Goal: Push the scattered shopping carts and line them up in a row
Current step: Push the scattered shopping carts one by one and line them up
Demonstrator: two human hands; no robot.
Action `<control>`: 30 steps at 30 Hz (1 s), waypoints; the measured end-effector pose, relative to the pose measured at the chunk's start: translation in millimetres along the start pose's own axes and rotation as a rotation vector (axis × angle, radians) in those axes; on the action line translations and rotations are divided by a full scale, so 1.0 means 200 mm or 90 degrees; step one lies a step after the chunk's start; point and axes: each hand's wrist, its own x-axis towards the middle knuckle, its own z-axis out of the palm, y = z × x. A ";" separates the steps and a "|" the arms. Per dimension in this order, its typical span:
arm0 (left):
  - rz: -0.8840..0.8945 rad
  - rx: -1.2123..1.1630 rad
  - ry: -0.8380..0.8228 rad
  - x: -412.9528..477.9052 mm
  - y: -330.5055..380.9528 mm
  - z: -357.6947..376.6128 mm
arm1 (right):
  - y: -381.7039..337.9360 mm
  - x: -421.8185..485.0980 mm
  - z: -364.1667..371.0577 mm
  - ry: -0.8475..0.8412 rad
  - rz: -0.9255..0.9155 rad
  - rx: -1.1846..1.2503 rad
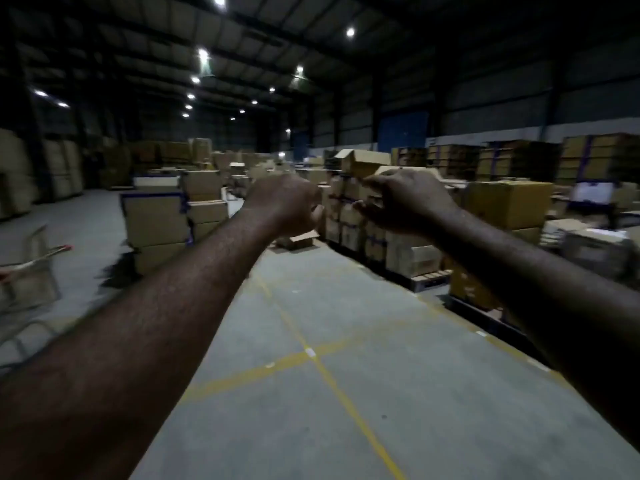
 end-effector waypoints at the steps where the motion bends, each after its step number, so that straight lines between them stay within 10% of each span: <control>1: -0.011 0.014 -0.007 -0.03 -0.09 0.01 | -0.07 0.07 0.04 -0.004 -0.015 0.016; 30: -0.348 0.258 -0.185 -0.46 -2.36 0.71 | -1.94 1.78 1.30 -0.049 -0.332 0.282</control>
